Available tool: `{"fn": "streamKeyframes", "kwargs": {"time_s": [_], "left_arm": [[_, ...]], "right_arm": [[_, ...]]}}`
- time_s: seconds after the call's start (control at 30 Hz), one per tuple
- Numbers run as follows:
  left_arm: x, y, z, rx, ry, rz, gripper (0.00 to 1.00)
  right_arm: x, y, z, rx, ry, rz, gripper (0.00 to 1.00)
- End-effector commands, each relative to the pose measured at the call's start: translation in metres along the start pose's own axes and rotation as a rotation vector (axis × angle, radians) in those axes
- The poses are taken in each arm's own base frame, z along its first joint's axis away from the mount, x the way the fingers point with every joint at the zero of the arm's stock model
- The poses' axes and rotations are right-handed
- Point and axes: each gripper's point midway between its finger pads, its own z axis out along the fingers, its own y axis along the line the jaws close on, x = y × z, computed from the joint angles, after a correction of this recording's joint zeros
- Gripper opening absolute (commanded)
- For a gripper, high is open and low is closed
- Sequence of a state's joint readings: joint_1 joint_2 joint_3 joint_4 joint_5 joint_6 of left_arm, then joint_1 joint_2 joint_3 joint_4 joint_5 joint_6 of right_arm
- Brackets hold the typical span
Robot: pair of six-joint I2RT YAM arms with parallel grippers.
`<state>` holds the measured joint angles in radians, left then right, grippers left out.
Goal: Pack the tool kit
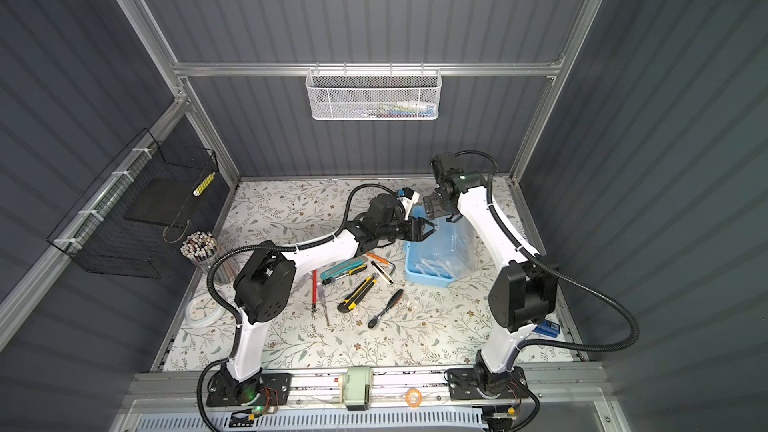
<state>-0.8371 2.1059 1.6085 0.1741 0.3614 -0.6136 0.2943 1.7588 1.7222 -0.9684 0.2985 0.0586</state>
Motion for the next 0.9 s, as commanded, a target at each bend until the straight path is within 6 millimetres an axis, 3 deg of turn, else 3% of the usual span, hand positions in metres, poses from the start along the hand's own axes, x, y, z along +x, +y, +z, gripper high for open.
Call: {"fn": "streamKeyframes", "kwargs": {"time_s": [0.0, 0.43, 0.87], "left_arm": [[-0.005, -0.017, -0.008, 0.044, -0.011, 0.016, 0.62], [-0.006, 0.005, -0.019, 0.005, -0.025, -0.015, 0.64], [-0.007, 0.027, -0.024, -0.034, -0.036, -0.037, 0.69]], "right_arm": [[-0.002, -0.009, -0.007, 0.068, 0.010, -0.044, 0.99], [0.004, -0.018, -0.012, 0.055, -0.003, -0.046, 0.96], [0.008, -0.022, -0.023, -0.102, -0.073, 0.064, 0.94]]}}
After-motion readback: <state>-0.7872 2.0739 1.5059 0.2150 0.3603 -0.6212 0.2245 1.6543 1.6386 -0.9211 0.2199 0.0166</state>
